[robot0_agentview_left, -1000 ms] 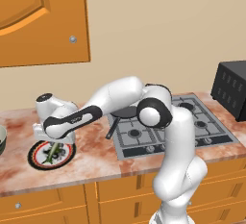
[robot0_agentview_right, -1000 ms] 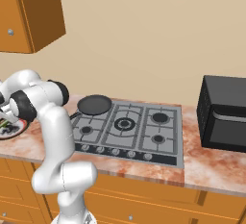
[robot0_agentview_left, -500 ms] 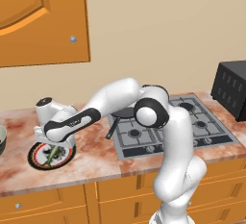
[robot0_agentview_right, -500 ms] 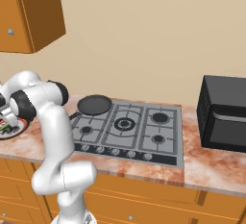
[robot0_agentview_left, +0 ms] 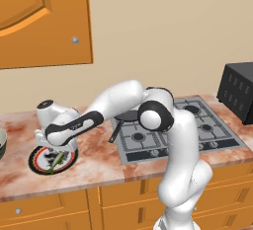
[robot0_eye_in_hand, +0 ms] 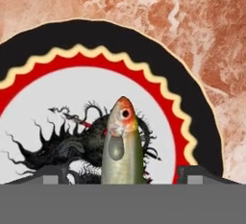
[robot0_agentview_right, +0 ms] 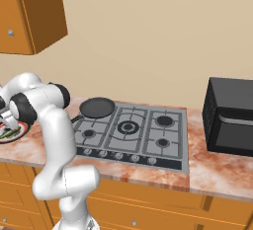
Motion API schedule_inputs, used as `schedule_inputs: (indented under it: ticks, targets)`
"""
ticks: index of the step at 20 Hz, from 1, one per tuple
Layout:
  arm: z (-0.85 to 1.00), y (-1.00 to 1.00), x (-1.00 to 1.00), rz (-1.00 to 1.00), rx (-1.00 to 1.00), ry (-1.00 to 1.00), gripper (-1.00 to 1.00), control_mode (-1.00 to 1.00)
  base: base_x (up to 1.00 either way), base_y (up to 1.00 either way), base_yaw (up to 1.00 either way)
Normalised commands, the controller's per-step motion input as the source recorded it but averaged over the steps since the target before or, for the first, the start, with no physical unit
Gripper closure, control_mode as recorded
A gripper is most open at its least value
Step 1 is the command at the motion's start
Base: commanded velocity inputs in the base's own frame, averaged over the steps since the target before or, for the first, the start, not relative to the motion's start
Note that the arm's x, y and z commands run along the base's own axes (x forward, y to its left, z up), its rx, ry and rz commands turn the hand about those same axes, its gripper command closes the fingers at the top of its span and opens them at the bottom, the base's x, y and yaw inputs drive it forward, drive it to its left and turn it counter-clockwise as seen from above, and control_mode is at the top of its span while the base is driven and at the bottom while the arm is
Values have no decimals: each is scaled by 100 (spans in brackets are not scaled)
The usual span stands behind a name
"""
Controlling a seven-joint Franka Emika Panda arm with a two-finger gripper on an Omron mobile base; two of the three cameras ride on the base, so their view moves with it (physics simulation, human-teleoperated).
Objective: Place the fish on the plate and place the carrot on the same plate.
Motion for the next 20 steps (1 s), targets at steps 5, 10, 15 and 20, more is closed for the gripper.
schedule_inputs:
  ticks: [5, 10, 15, 20]
  targets:
    - [39, -20, -33, 0, 6, -6, -100, -100, 0, 0, 0]
    - [44, -47, -93, 0, 12, -11, -100, -100, 0, 0, 0]
    - [56, -87, -43, 2, 10, -5, -100, -100, 0, 0, 0]
    - [77, -94, 0, 12, 7, 2, -100, -100, 0, 0, 0]
